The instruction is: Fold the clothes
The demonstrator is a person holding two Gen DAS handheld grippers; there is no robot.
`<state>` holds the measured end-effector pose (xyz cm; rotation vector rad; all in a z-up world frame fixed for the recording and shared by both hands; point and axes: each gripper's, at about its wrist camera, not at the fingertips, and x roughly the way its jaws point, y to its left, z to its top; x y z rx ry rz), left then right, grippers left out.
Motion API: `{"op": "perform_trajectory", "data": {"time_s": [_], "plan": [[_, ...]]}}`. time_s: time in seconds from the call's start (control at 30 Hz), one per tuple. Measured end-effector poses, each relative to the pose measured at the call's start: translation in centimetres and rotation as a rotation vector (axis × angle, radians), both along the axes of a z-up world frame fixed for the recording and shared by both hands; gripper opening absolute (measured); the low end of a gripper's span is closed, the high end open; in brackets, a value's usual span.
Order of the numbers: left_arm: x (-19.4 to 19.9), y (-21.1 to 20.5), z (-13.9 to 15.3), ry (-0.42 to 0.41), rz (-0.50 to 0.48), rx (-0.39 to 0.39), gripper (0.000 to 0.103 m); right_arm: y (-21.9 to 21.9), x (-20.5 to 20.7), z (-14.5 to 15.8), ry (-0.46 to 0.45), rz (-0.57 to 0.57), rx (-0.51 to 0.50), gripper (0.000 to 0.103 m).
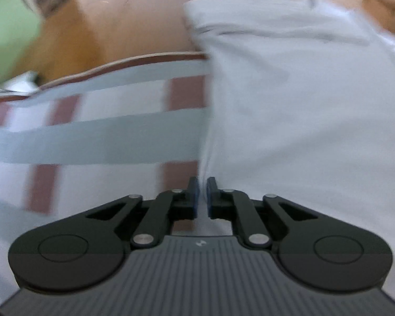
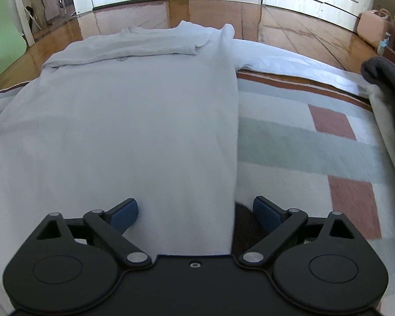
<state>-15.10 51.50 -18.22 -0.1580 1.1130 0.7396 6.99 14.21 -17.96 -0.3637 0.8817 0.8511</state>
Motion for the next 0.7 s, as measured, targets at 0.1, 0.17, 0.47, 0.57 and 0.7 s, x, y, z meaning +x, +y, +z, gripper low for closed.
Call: {"op": "perform_trajectory", "data": {"time_s": [0.1,0.17,0.47,0.57,0.7], "plan": [[-2.1,1.7,-0.2,-0.052,0.049,-0.161,0.011,-1.2,-0.3,0.1,0.011,-0.012,-0.011,0.098],[-3.6,3.3,0.3,-0.206,0.080,-0.365,0.030,-1.9,-0.7,0.4,0.034,-0.028,-0.033,0.098],[-3.5,2.8,0.5,-0.300,0.034,-0.542,0.063,-6.7,-4.9,1.0,0.124,-0.044,-0.053,0.099],[-3.5,2.7,0.9,-0.332,0.032,-0.546,0.063,-8.4,-6.4,1.1,0.160,-0.056,-0.028,0.099],[-3.7,1.9,1.2,-0.394,0.002,-0.616,0.067,-10.1,-8.3,1.3,0.187,-0.060,-0.012,0.093]]}}
